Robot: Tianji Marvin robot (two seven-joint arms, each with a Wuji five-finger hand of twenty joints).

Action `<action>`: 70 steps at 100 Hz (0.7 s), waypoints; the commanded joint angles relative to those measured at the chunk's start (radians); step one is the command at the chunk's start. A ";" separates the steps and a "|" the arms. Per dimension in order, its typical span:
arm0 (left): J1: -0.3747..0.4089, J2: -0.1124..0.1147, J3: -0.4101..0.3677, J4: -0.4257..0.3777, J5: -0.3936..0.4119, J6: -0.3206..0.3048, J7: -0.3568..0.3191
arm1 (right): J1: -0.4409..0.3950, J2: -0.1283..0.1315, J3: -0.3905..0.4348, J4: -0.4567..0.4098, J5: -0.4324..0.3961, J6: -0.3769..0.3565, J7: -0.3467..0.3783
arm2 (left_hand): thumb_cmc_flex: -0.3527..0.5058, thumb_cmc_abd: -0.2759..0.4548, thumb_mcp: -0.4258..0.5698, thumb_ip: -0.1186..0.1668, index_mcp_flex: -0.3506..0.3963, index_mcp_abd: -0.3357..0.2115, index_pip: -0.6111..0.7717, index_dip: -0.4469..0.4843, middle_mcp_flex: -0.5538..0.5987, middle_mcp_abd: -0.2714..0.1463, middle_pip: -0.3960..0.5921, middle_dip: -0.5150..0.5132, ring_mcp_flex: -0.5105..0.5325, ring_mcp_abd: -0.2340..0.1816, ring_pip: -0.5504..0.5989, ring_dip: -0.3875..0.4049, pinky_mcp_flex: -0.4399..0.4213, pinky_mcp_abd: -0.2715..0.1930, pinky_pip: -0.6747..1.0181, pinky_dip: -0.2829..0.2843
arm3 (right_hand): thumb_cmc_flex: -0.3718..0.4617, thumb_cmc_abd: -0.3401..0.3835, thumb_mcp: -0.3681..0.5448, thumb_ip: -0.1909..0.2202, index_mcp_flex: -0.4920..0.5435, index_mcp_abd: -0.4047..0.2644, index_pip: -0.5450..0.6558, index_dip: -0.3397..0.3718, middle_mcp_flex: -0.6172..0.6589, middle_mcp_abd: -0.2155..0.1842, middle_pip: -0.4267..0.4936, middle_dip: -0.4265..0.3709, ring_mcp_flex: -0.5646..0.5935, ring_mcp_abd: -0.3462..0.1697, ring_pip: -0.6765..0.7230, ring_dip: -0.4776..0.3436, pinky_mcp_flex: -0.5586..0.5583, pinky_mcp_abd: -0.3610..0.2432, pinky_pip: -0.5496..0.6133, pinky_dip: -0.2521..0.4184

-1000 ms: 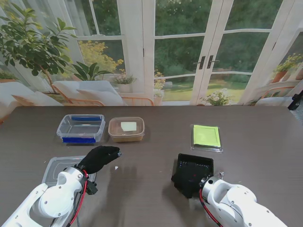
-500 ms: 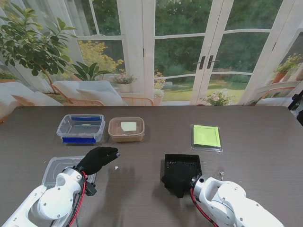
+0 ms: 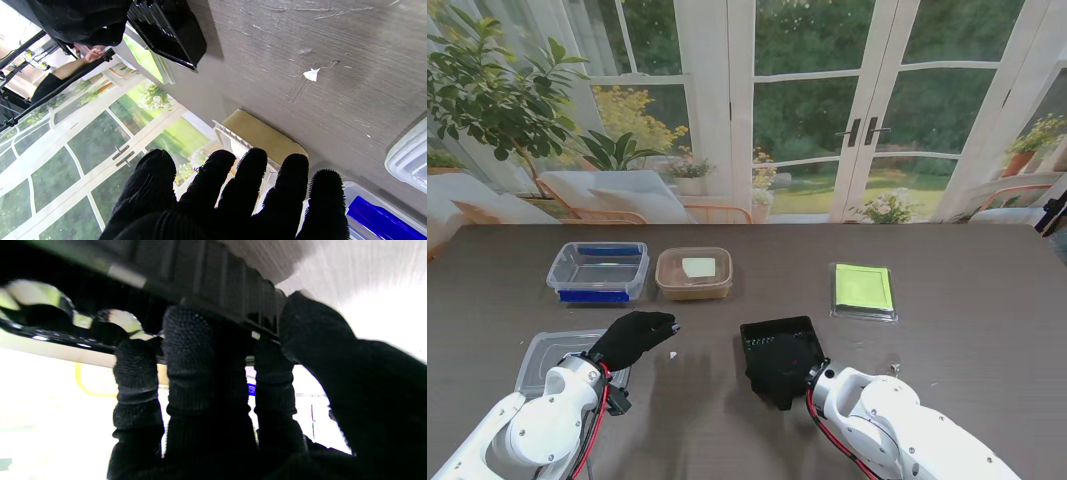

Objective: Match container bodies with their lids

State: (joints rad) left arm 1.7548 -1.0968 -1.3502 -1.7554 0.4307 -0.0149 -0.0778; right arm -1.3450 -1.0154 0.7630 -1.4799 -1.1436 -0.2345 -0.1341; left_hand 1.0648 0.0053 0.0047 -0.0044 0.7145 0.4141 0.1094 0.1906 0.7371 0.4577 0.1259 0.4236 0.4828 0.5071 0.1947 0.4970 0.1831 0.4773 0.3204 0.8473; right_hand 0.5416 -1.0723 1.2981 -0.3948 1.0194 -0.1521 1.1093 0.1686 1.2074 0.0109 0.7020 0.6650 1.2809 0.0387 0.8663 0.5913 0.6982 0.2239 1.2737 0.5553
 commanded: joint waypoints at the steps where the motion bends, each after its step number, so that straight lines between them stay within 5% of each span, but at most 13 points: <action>1: 0.004 -0.003 -0.001 -0.007 0.000 0.005 -0.017 | 0.012 -0.016 -0.011 0.006 0.008 0.011 0.012 | -0.003 0.051 -0.015 0.012 0.008 0.004 0.000 0.007 -0.009 0.009 -0.004 -0.008 0.006 0.000 0.013 0.007 0.003 -0.014 -0.031 0.018 | 0.048 -0.043 0.104 0.002 0.039 -0.060 0.057 0.021 0.025 -0.006 0.007 0.020 0.031 -0.012 0.022 0.007 -0.014 -0.010 0.043 -0.014; 70: 0.005 -0.002 -0.001 -0.009 -0.004 0.021 -0.029 | 0.137 -0.094 -0.212 0.068 0.196 0.252 -0.017 | -0.003 0.054 -0.015 0.012 0.005 0.003 -0.001 0.007 -0.011 0.010 -0.004 -0.008 0.002 -0.001 0.010 0.006 0.000 -0.017 -0.032 0.018 | 0.044 -0.039 0.101 0.002 0.035 -0.052 0.059 0.020 0.019 -0.002 0.009 0.017 0.030 -0.008 0.024 0.007 -0.019 -0.004 0.049 -0.008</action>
State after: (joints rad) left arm 1.7556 -1.0966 -1.3501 -1.7574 0.4300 0.0010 -0.0836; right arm -1.2123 -1.0921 0.5580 -1.4094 -0.9475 0.0111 -0.1662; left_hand 1.0648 0.0053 0.0047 -0.0044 0.7145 0.4141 0.1094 0.1907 0.7371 0.4578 0.1259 0.4236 0.4828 0.5071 0.1947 0.4969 0.1831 0.4774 0.3204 0.8473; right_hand 0.5434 -1.0722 1.2983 -0.3948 1.0194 -0.1571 1.1167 0.1692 1.2074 0.0109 0.7020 0.6656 1.2809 0.0385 0.8692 0.5913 0.6982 0.2238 1.2750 0.5552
